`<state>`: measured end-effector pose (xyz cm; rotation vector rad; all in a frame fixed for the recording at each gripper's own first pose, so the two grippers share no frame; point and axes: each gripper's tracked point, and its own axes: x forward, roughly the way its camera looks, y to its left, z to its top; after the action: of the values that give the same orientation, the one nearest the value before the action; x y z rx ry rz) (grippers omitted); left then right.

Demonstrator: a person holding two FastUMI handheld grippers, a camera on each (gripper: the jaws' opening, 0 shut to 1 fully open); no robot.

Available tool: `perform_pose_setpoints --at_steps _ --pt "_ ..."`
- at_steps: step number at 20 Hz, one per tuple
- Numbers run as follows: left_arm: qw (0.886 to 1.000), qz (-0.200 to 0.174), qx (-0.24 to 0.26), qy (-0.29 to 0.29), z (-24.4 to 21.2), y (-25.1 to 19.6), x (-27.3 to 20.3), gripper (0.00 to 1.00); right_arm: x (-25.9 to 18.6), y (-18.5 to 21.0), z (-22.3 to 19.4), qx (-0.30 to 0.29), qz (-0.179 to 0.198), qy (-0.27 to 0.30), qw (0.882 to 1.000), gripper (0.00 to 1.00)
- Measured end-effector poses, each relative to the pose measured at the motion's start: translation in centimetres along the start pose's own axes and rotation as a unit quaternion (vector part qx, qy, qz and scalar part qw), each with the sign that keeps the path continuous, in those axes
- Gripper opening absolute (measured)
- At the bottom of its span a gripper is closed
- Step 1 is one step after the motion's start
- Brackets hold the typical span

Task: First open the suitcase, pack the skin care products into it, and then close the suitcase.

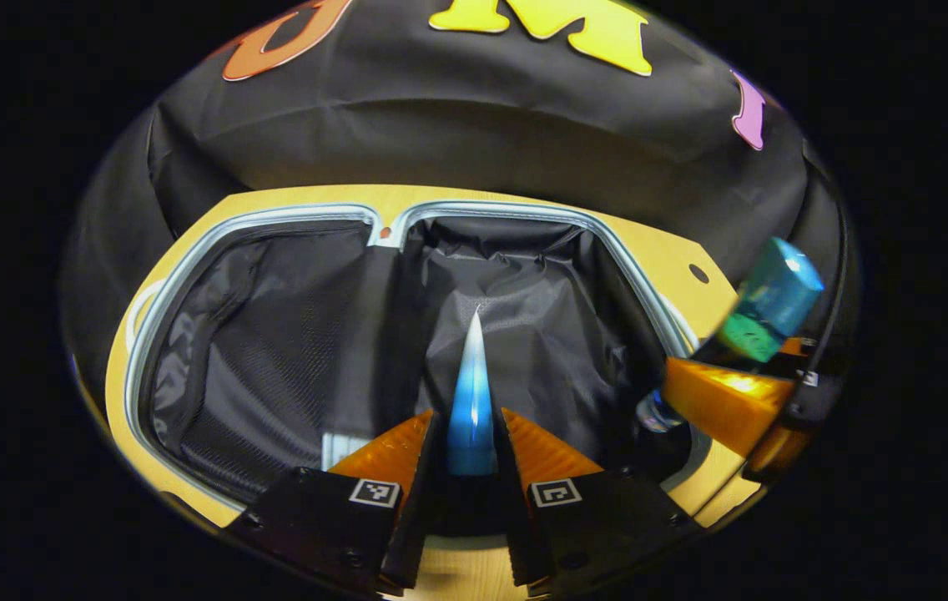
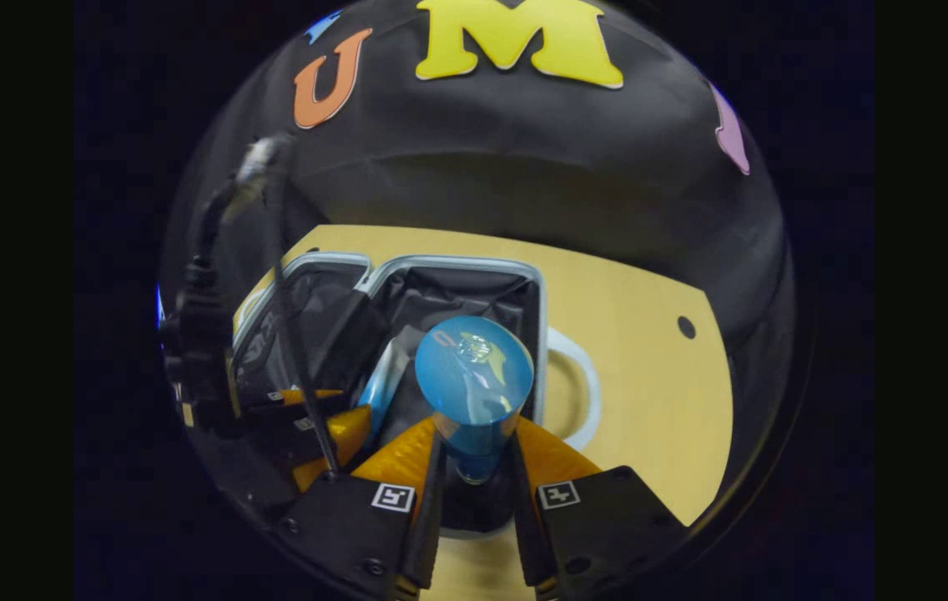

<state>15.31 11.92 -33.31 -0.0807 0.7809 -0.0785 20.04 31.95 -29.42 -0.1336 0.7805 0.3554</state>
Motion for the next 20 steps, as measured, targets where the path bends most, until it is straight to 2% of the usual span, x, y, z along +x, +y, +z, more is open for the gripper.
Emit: perform_pose_setpoints --at_steps 1,3,5,7,8,9,10,11,14,15,16,20 --pt "1.0 0.006 0.006 -0.009 -0.2 0.5 -1.0 0.46 0.2 0.4 0.0 0.008 0.008 0.001 1.0 0.37" --pt "0.999 0.022 0.013 -0.022 -0.5 1.7 -2.5 0.47 0.7 1.7 0.7 0.017 0.022 -0.002 1.0 0.37" --pt "0.999 0.023 0.013 -0.037 -0.6 2.3 -3.0 0.47 0.8 2.9 0.7 0.015 0.038 0.002 0.999 0.37" --pt "0.998 -0.007 -0.018 -0.056 0.3 1.5 -3.3 0.49 -0.2 5.1 0.5 0.044 0.087 0.01 0.995 0.37" --pt "0.997 -0.02 -0.038 -0.058 0.3 1.5 -3.1 0.57 -0.8 5.8 0.1 0.052 0.099 0.019 0.993 0.36" --pt "0.997 -0.027 -0.051 -0.059 0.1 1.5 -3.4 0.6 -1.1 5.4 -0.7 0.052 0.091 0.023 0.994 0.36" --pt "0.996 -0.035 -0.053 -0.063 0.3 1.3 -3.5 0.67 -1.3 5.1 -1.0 0.048 0.086 0.022 0.995 0.37" --pt "0.996 -0.038 -0.051 -0.065 0.3 1.4 -3.5 0.61 -1.7 4.8 -1.3 0.041 0.08 0.024 0.996 0.37" --pt "0.995 -0.031 -0.047 -0.084 0.8 2.0 -4.8 0.63 -0.8 3.0 -1.7 0.035 0.041 0.031 0.998 0.36" --pt "0.993 -0.033 -0.048 -0.102 1.4 2.2 -5.5 0.55 0.1 2.5 -2.3 0.038 0.027 0.048 0.998 0.36" --pt "0.99 -0.039 -0.049 -0.125 2.4 2.2 -6.8 0.69 0.9 2.2 -2.7 0.046 0.016 0.064 0.997 0.36" --pt "0.976 -0.065 -0.045 -0.205 4.8 3.6 -11.7 0.72 2.9 2.8 -5.1 0.058 0.002 0.134 0.989 0.37"
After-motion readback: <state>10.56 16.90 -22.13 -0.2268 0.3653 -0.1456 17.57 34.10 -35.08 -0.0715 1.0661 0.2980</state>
